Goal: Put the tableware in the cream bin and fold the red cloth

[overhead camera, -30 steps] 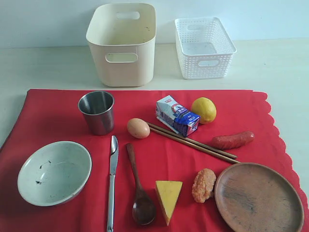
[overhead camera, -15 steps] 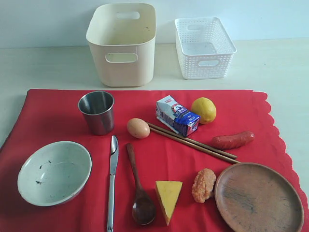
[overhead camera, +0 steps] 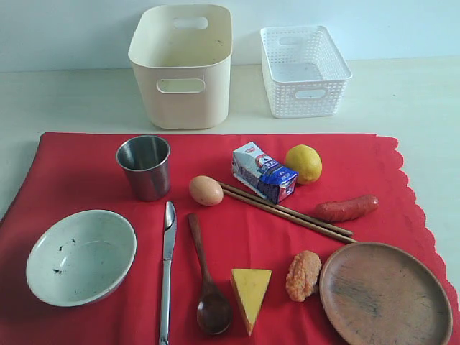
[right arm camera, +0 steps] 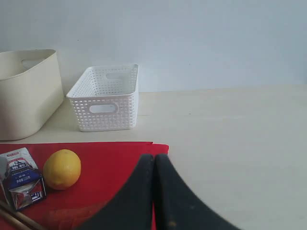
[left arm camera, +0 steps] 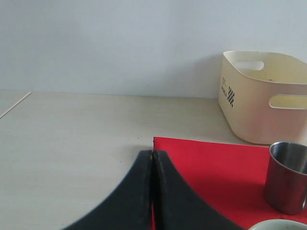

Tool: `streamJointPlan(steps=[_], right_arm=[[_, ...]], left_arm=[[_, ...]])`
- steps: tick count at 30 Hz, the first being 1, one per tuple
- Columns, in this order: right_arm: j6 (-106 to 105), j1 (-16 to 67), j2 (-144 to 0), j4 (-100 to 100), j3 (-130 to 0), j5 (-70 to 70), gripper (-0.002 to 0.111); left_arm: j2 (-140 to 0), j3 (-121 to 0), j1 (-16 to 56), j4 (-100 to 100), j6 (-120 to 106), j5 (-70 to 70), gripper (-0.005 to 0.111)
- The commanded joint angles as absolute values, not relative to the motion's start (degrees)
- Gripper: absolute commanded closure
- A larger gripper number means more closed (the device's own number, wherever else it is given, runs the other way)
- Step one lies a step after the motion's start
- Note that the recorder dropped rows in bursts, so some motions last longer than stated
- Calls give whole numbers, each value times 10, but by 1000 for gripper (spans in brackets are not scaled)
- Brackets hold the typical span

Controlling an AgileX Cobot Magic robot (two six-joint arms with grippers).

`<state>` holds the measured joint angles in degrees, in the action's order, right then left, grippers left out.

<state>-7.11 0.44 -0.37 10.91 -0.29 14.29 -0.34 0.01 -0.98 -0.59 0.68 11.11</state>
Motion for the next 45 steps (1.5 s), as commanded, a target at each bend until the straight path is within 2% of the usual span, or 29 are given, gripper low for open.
streamJointPlan(steps=[1,9,18,22,29,45], right_arm=[[-74,3,0,109,0,137,108],[-74,3,0,118,0,95,108],[-74,3,0,371,0,10,108],[-74,3,0,378,0,-29,108],[-96,3,-7,369,-22,7,108],[-105,4,-334,369,-78,33,108]], left_arm=[[0,0,-6,-6,7,113,104],[0,0,-6,-6,7,113,104],[0,0,-6,-6,7,113,104],[0,0,-6,-6,7,113,104],[0,0,-6,-6,7,113,104],[0,0,-6,-6,7,113,104]])
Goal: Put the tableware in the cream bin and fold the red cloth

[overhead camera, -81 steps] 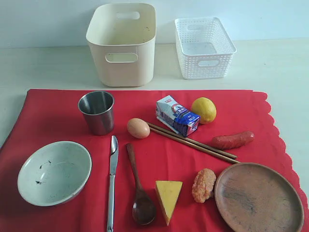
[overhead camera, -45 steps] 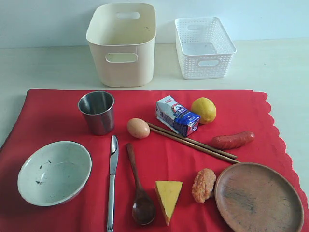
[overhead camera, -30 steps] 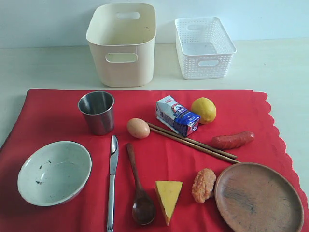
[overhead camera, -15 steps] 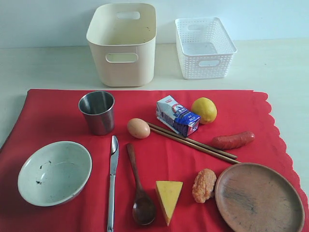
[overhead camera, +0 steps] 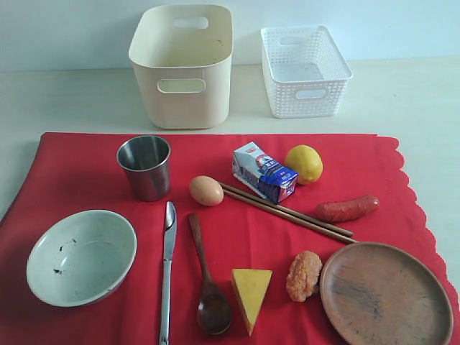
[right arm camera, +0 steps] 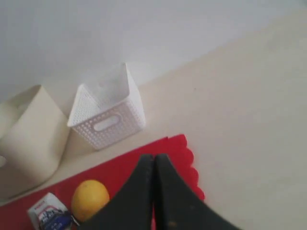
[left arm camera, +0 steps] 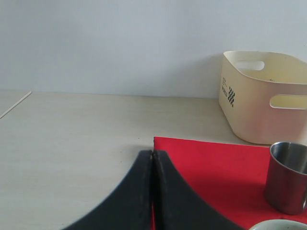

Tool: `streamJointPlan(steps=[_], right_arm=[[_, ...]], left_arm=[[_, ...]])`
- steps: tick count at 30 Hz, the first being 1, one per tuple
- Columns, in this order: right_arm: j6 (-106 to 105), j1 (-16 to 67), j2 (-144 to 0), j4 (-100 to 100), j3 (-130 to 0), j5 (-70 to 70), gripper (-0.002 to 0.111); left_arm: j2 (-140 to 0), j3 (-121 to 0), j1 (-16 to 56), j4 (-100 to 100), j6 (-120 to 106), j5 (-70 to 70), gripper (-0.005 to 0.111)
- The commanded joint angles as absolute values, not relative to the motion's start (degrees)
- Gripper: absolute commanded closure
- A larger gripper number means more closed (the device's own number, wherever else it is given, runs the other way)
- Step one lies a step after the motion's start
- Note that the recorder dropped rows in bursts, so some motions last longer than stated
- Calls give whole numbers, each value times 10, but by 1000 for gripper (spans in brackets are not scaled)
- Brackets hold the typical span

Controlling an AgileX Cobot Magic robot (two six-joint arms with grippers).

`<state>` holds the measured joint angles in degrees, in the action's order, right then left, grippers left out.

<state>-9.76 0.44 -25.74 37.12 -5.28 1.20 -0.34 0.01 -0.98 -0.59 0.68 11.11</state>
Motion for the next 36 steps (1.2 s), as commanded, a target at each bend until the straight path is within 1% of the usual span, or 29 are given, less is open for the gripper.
streamJointPlan(steps=[1,6,9,10,11,16,18,19,20,21,22,23,25,27,29,31,36], right_arm=[[-105,4,-362,369,-87,34,108],[-118,16,-466,369,-117,34,108],[-144,60,-526,370,-142,34,108],[-168,94,-568,371,-162,34,108],[-178,110,-589,371,-171,34,108],[-238,176,-701,371,-213,29,107],[-262,190,-731,369,-226,29,103],[-291,199,-763,369,-241,29,95],[-308,200,-774,369,-247,29,90],[-338,200,-799,369,-262,30,79],[-352,200,-809,369,-268,32,73],[-391,200,-826,369,-283,43,64],[-443,200,-849,369,-303,75,53],[-462,200,-866,369,-321,78,46],[-464,200,-881,369,-343,68,41],[-464,200,-901,369,-363,68,39],[-464,200,-966,371,-432,55,39]], left_arm=[[0,0,-6,-6,7,113,104],[0,0,-6,-6,7,113,104],[0,0,-6,-6,7,113,104],[0,0,-6,-6,7,113,104],[0,0,-6,-6,7,113,104],[0,0,-6,-6,7,113,104],[0,0,-6,-6,7,113,104],[0,0,-6,-6,7,113,104],[0,0,-6,-6,7,113,104],[0,0,-6,-6,7,113,104],[0,0,-6,-6,7,113,104],[0,0,-6,-6,7,113,104],[0,0,-6,-6,7,113,104],[0,0,-6,-6,7,113,104],[0,0,-6,-6,7,113,104],[0,0,-6,-6,7,113,104],[0,0,-6,-6,7,113,104]])
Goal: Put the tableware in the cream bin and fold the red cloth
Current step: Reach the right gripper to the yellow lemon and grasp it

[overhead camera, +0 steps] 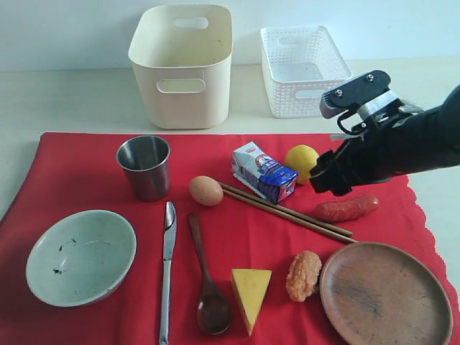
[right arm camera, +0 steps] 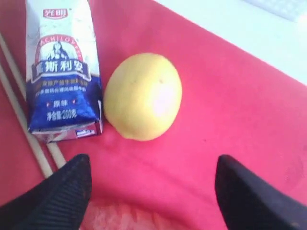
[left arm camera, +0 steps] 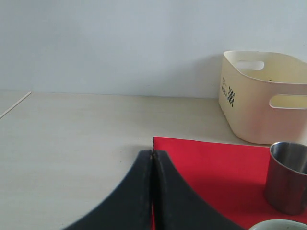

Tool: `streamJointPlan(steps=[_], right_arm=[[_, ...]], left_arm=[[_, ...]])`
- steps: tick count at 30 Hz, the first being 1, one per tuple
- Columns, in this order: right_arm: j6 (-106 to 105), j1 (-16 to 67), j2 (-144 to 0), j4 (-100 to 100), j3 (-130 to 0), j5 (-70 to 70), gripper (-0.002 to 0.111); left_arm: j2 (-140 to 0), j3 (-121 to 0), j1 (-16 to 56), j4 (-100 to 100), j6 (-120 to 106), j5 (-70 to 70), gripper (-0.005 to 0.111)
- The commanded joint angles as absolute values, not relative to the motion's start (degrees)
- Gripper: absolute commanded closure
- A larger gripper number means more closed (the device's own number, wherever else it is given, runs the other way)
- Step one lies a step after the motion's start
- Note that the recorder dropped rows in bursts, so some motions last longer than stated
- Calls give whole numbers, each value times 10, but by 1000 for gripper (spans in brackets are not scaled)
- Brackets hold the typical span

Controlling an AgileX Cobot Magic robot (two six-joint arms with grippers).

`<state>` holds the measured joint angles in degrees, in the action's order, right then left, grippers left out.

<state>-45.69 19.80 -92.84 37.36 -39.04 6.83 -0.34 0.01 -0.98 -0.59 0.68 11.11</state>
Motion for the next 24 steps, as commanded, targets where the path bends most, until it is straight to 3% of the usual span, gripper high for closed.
streamJointPlan(steps=[1,15,24], right_arm=[[-464,200,-974,375,-443,55,39],[-402,200,-1078,393,-521,53,39],[-402,200,-1103,421,-525,50,47]], left_arm=[[0,0,-6,-6,7,113,104],[0,0,-6,-6,7,113,104],[0,0,-6,-6,7,113,104]])
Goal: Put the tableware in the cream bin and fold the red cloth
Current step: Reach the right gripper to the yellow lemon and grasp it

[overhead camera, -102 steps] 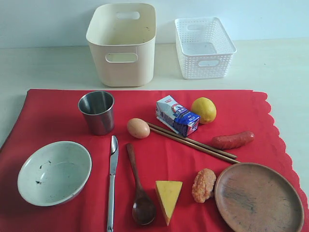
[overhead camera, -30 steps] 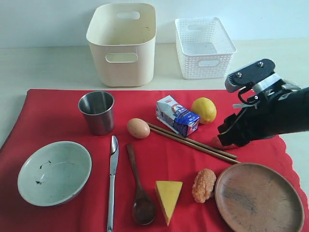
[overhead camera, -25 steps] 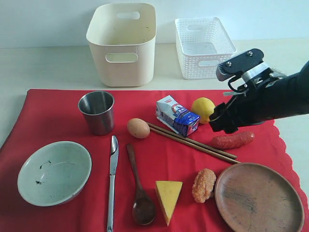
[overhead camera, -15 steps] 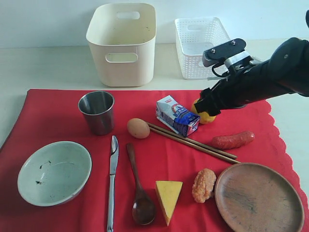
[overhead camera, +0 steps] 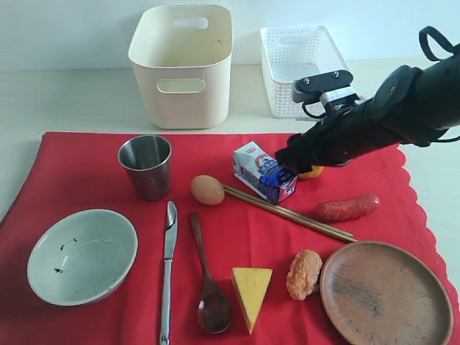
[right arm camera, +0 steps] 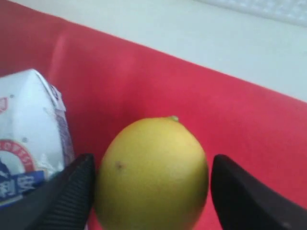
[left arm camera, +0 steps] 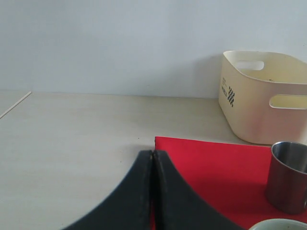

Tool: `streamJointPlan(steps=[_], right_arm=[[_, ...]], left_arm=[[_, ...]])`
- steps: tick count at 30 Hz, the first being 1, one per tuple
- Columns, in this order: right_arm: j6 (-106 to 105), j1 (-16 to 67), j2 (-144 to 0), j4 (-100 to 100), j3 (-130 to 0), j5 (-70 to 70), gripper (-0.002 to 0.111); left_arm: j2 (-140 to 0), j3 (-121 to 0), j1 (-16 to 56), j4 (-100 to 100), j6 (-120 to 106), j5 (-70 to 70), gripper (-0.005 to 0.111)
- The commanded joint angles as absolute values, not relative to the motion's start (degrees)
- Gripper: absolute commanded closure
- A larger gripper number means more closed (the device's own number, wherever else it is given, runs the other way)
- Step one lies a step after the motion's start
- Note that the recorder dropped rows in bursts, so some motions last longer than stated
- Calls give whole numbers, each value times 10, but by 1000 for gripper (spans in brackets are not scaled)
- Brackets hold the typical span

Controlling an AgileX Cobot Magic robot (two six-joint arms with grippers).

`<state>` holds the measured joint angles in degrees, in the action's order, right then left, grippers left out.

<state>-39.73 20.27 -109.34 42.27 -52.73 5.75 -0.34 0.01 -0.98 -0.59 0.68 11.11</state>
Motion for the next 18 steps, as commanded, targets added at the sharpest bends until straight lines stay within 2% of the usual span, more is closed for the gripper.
streamJointPlan(steps=[1,6,8,12,18], right_arm=[[-402,200,-1103,421,-525,53,48],[-404,200,-1103,421,-525,59,55],[-404,200,-1103,421,-525,59,62],[-404,200,-1103,421,-525,55,84],[-404,200,-1103,421,-525,50,107]], left_arm=[[0,0,-6,-6,7,113,104],[0,0,-6,-6,7,113,104],[0,0,-6,-6,7,113,104],[0,0,-6,-6,7,113,104],[0,0,-6,-6,7,113,104]])
